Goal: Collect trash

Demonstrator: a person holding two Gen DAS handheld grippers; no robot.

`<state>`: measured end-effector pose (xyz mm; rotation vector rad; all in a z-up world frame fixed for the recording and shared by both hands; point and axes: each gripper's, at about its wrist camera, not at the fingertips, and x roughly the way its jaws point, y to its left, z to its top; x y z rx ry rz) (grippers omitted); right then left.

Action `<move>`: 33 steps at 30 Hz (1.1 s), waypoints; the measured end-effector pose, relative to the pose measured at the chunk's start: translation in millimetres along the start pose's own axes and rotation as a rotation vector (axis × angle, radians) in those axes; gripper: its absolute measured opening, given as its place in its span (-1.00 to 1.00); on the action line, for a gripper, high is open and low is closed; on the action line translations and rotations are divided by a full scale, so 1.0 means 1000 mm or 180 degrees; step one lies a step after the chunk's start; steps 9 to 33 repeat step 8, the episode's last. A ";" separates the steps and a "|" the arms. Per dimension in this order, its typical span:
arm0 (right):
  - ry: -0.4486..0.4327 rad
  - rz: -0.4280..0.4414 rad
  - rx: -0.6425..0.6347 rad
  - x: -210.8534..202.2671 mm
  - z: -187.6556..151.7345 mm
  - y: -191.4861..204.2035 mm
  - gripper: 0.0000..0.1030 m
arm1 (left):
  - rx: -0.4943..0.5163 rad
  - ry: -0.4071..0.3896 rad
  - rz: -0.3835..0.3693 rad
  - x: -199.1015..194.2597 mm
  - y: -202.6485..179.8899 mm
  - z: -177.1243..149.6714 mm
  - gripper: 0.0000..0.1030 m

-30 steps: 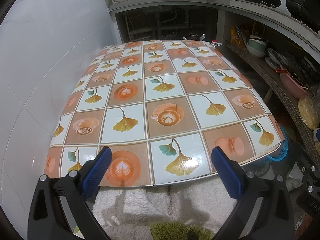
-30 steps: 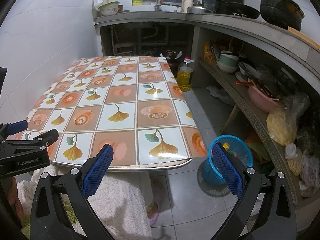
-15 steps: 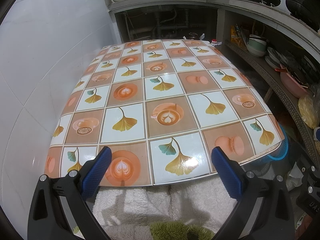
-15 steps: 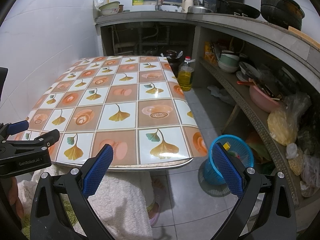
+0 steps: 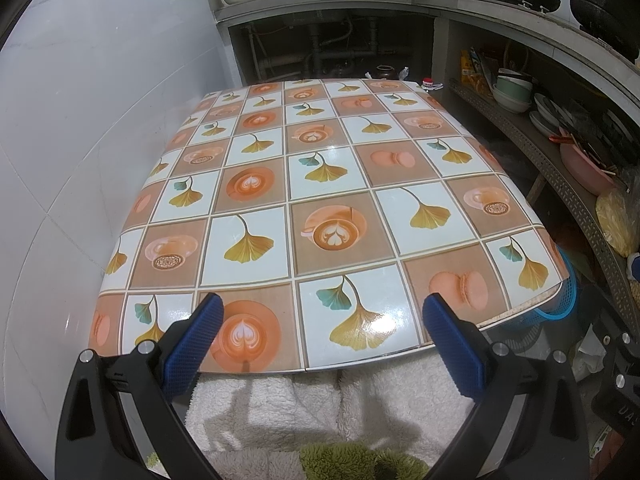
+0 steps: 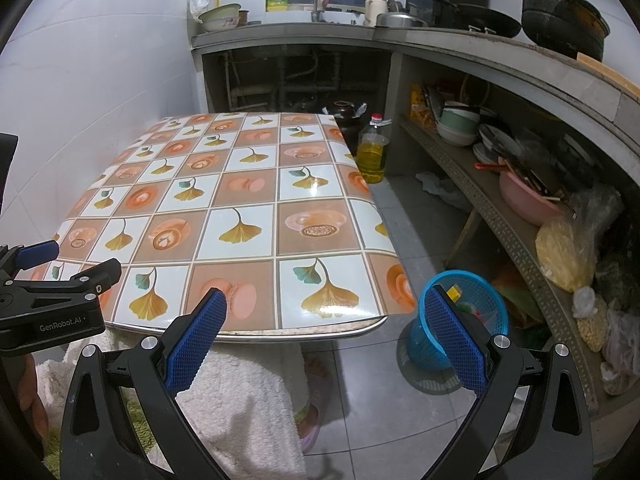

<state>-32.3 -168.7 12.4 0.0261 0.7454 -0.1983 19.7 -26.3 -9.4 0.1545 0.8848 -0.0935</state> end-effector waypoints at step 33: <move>0.0000 0.0002 -0.0010 0.000 0.001 0.000 0.85 | 0.0007 0.0034 -0.0010 0.002 0.001 -0.002 0.90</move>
